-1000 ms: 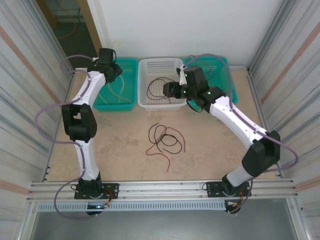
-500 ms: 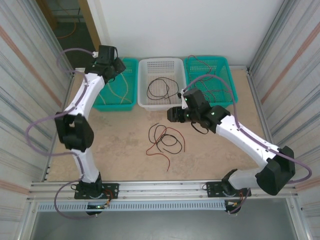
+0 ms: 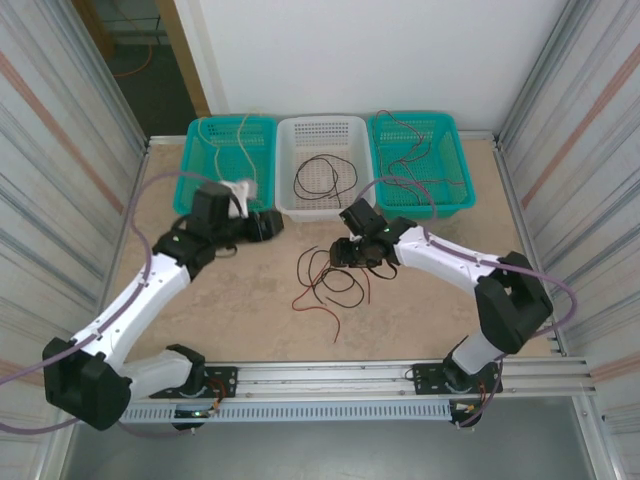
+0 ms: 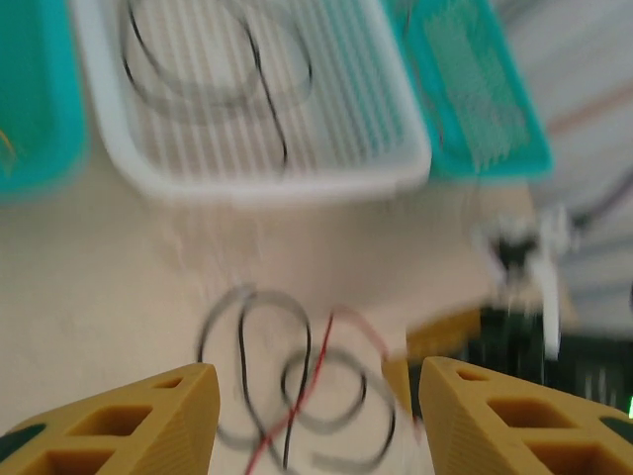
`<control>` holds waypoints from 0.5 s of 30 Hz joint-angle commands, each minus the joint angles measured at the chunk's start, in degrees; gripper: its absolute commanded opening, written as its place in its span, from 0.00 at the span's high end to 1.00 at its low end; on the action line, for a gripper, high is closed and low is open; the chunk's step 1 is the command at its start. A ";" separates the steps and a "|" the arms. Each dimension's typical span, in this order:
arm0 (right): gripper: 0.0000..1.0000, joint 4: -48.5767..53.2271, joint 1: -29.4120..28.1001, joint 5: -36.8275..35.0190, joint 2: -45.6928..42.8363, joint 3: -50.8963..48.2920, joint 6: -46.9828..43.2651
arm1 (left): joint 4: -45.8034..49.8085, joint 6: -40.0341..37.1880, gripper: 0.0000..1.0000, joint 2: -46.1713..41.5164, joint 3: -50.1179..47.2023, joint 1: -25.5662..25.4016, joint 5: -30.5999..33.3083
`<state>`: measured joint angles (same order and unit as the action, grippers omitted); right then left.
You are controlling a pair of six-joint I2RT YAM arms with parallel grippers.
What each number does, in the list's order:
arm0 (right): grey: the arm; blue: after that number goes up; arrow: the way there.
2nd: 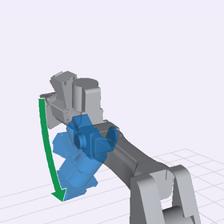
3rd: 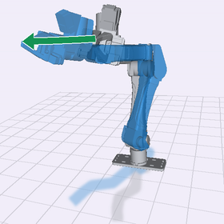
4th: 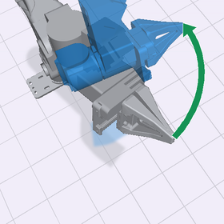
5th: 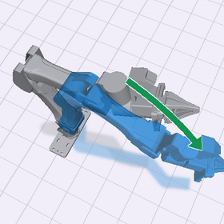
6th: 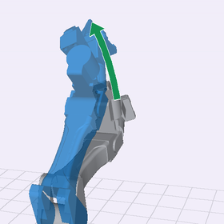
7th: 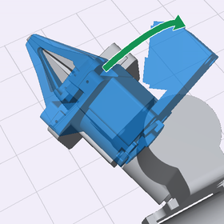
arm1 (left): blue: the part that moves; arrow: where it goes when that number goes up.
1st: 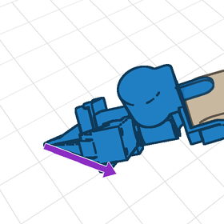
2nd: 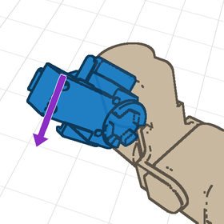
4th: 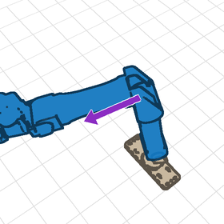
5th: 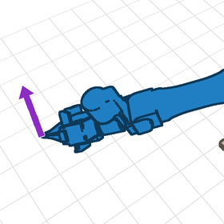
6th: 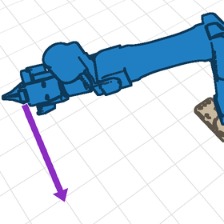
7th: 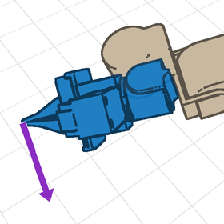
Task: Untangle the cables
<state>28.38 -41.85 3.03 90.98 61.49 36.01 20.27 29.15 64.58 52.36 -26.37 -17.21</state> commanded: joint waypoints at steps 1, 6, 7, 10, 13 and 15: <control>0.46 -0.24 -1.81 0.44 3.06 3.22 3.08 | 0.77 0.22 0.46 -0.98 -5.27 -2.96 -0.24; 0.50 -0.40 -3.01 -1.18 7.15 5.13 5.08 | -2.51 6.01 0.47 -0.03 -11.43 -4.56 2.12; 0.50 -0.14 -3.52 -2.15 7.53 5.82 4.87 | -1.70 6.50 0.47 0.24 -11.72 -4.65 3.82; 0.53 1.26 -4.76 -5.11 7.92 8.43 3.14 | 1.27 7.32 0.49 1.86 -11.57 -4.65 7.54; 0.58 3.47 -5.29 -7.66 9.06 11.87 0.70 | 3.36 7.21 0.56 2.35 -11.13 -4.65 9.21; 0.58 4.92 -5.35 -9.00 10.65 14.31 -0.99 | 2.97 7.35 0.57 0.74 -11.78 -4.65 10.03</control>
<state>30.35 -46.78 -1.91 99.61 72.29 37.80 21.98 35.48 66.85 40.69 -30.79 -10.35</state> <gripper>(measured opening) 0.418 0.436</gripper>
